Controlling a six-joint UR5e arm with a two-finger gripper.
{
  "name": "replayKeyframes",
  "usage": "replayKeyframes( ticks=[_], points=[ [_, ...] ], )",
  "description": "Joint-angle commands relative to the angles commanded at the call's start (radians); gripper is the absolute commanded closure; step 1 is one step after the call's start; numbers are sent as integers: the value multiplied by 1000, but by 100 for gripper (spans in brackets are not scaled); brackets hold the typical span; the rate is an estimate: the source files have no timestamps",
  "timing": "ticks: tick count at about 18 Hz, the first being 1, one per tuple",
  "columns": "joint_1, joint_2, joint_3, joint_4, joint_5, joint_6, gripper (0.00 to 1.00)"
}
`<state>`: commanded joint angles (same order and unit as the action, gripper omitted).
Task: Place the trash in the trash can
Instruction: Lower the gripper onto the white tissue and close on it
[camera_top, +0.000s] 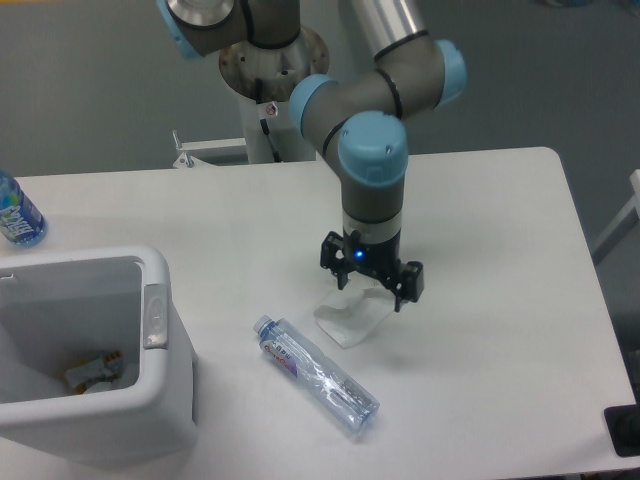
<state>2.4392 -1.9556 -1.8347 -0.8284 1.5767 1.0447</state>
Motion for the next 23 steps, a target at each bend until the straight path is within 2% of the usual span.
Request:
replayKeyframes(
  ticks=[5,9,11,17,18,23],
  points=[
    [-17,-52,-12,2,38,0,0],
    [-22,-55,-12,2,63,0,1],
    [-20,-54,-12,2,63,0,18],
    [-20,-46,-14,2,65,-3,90],
    [-20,-45,-12,2,63,-3,97],
    [-16,-8,-9,2,60,5,100]
  ],
)
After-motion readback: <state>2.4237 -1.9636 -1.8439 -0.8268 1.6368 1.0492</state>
